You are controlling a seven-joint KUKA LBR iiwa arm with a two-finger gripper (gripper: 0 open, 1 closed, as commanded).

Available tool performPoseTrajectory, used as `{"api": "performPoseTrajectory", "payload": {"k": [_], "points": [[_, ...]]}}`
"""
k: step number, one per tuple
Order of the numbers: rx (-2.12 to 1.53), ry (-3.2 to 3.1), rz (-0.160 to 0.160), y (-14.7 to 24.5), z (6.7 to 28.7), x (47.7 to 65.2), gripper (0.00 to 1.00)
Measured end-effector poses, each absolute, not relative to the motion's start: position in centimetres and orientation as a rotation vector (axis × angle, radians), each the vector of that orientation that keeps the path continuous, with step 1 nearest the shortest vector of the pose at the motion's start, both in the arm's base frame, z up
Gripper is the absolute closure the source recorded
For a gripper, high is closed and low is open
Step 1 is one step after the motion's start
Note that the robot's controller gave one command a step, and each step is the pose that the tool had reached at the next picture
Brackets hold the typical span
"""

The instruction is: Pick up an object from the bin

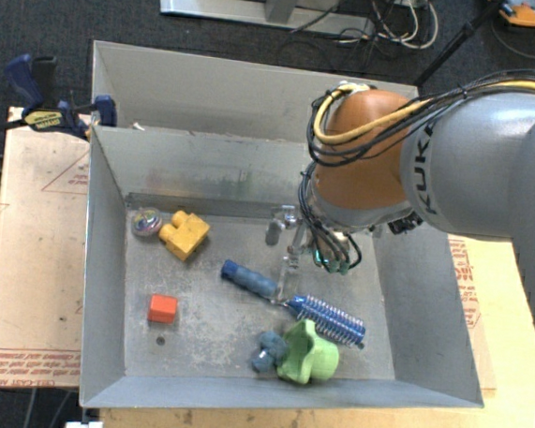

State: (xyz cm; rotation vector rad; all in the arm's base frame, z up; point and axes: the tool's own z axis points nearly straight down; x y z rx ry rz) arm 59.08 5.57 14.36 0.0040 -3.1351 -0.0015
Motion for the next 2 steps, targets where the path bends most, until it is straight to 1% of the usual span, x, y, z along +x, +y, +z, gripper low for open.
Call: {"api": "performPoseTrajectory", "payload": {"k": [1, 2], "points": [[-0.151, -3.132, -0.001, 5.73, 6.73, 58.56, 0.0], [-0.153, -3.139, -0.003, 5.72, 7.18, 58.78, 1.0]]}}
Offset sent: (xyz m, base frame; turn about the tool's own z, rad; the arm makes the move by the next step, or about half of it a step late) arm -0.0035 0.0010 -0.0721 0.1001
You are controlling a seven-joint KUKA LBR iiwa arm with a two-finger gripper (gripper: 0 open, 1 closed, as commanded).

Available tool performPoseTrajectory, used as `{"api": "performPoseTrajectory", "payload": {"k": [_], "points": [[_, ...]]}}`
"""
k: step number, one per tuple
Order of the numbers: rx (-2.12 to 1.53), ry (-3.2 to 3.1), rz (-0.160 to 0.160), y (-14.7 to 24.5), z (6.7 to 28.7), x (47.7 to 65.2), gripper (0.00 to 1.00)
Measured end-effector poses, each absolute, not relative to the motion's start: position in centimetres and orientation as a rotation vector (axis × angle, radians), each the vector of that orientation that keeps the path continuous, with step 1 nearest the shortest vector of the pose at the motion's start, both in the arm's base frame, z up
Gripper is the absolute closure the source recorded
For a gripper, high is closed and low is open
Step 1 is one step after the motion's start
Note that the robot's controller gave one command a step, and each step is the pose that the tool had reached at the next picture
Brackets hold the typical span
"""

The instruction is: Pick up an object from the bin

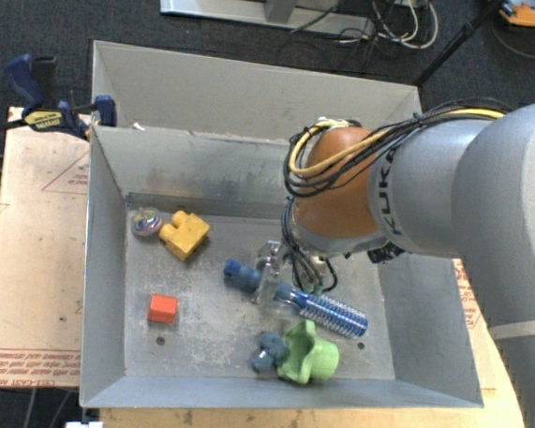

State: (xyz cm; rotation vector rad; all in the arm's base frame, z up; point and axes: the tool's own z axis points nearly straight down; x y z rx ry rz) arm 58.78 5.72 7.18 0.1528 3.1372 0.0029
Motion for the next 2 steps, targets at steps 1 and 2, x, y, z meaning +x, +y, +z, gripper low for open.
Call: {"api": "performPoseTrajectory", "payload": {"k": [1, 2], "points": [[0.06, 3.13, 0.003, 6.83, 22.71, 58.17, 1.0], [0.06, 3.138, 0.001, 6.8, 22.23, 58.01, 0.0]]}}
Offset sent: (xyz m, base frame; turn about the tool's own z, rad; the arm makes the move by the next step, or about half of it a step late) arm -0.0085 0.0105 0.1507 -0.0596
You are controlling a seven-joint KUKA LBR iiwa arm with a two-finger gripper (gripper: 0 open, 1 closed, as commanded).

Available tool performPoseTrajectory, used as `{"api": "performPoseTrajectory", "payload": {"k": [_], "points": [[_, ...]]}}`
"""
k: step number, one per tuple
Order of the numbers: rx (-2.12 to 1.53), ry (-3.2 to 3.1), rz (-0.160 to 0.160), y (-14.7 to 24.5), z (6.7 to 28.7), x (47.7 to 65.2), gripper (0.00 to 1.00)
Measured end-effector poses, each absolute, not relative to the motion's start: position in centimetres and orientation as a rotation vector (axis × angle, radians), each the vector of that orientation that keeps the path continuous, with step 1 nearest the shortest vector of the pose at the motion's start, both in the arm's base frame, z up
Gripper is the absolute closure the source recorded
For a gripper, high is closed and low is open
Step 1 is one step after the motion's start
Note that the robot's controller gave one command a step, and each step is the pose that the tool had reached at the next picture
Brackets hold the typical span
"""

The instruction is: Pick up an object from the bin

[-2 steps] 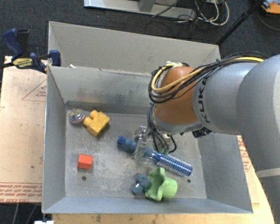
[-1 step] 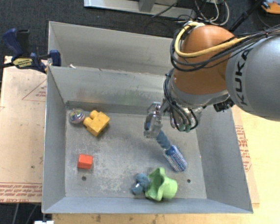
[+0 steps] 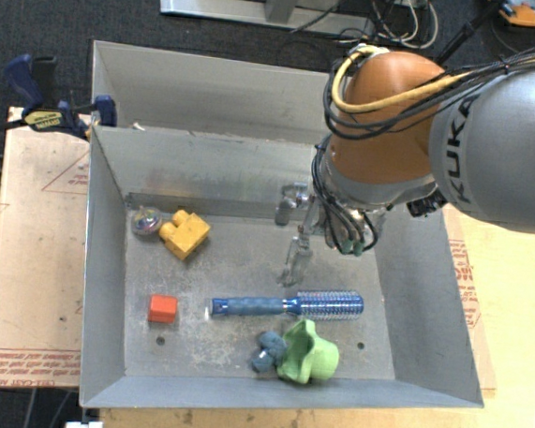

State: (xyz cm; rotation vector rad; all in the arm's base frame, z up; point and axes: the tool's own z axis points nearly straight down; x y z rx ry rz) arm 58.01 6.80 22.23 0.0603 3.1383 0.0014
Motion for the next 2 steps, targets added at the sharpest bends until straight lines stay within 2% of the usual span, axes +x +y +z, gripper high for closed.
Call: {"api": "performPoseTrajectory", "payload": {"k": [1, 2], "points": [[0.037, 3.15, -0.001, 6.24, 9.16, 54.08, 0.0], [0.037, 3.142, 0.001, 6.25, 9.57, 54.33, 1.0]]}}
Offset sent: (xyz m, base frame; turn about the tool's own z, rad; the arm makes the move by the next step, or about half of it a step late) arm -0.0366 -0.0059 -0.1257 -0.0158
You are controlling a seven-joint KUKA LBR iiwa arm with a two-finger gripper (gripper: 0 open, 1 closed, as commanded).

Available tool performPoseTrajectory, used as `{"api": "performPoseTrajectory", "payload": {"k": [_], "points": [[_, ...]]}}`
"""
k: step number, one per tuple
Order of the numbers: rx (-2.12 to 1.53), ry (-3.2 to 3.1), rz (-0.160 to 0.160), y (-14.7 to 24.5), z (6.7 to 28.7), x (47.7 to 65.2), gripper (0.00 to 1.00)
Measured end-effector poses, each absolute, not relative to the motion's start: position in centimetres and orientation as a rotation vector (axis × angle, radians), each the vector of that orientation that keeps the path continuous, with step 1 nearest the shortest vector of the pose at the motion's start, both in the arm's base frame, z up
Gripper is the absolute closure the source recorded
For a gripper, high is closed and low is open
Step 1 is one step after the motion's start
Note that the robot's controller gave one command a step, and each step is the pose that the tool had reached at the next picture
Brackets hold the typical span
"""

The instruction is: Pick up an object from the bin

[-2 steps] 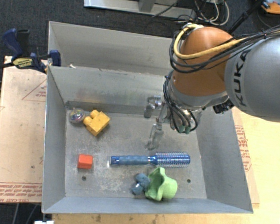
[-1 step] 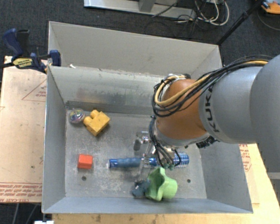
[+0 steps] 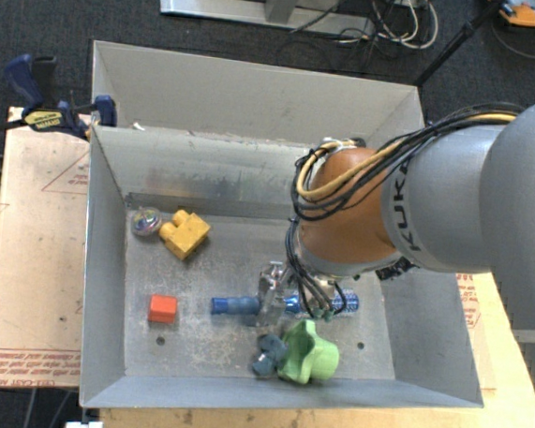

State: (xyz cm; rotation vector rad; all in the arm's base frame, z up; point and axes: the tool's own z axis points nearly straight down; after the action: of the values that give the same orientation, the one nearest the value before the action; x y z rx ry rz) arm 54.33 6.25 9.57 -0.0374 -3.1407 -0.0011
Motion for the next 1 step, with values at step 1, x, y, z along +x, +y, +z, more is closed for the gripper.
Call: {"api": "performPoseTrajectory", "payload": {"k": [1], "points": [[0.051, -3.15, -0.002, 6.32, 19.58, 53.14, 1.0]]}}
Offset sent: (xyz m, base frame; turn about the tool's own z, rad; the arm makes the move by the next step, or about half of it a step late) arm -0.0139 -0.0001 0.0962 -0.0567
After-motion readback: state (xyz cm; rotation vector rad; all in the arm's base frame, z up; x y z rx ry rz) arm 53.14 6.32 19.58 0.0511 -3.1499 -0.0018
